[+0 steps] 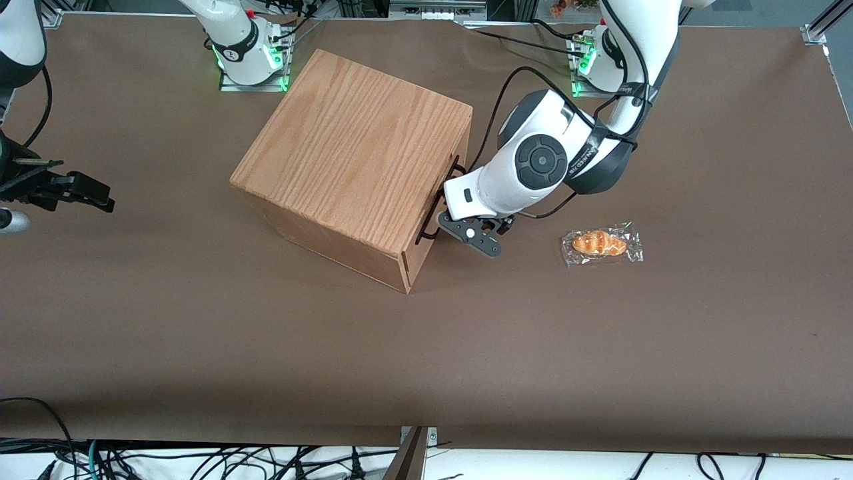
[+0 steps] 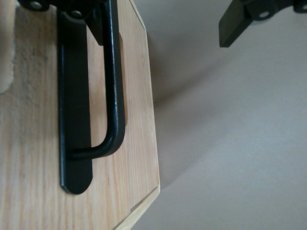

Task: Open top drawer with left arm

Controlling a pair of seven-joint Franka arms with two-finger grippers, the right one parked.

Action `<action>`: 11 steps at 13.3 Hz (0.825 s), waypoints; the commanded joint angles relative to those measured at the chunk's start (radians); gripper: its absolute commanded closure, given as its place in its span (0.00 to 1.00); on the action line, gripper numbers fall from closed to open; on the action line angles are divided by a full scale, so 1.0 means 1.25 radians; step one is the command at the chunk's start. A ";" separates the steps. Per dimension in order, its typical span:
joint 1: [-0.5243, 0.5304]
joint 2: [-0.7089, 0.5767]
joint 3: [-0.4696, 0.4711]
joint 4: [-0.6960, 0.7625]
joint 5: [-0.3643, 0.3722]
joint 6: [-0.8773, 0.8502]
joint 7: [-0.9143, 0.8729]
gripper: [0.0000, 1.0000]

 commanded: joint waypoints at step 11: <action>0.072 0.001 0.015 -0.006 0.134 -0.014 0.088 0.00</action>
